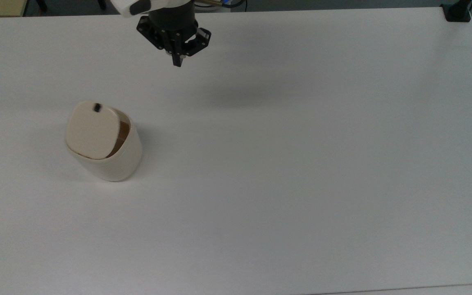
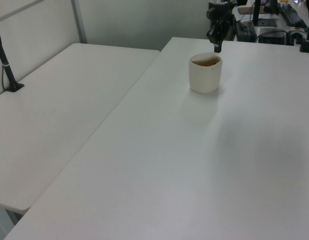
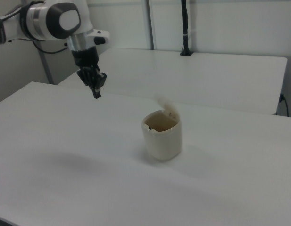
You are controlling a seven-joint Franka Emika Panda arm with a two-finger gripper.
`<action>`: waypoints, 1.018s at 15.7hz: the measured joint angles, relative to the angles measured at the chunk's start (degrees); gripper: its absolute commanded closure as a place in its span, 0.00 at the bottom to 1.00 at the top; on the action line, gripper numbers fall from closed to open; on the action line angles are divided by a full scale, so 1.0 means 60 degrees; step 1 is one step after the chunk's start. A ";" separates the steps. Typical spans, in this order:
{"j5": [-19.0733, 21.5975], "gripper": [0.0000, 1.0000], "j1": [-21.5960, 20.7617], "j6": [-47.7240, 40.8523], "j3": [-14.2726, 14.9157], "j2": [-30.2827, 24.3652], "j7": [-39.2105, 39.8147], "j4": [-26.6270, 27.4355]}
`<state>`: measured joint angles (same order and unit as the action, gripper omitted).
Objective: Open the trash bin
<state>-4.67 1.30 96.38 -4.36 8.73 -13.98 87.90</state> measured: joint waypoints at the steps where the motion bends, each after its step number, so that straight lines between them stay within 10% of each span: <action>1: -0.0056 0.97 -0.0167 -0.0174 -0.0006 -0.0077 0.0033 0.0000; 2: -0.0087 0.87 -0.0284 -0.0323 -0.0007 -0.0153 0.0112 -0.0001; 5: -0.0097 0.00 -0.0459 -0.0670 -0.0011 -0.0597 0.0604 0.0000; 16: -0.0006 0.00 -0.0486 -0.0738 0.0041 -0.0893 0.0785 0.0066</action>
<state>-4.70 -1.62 91.95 -4.11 3.37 -9.27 88.30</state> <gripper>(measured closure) 0.000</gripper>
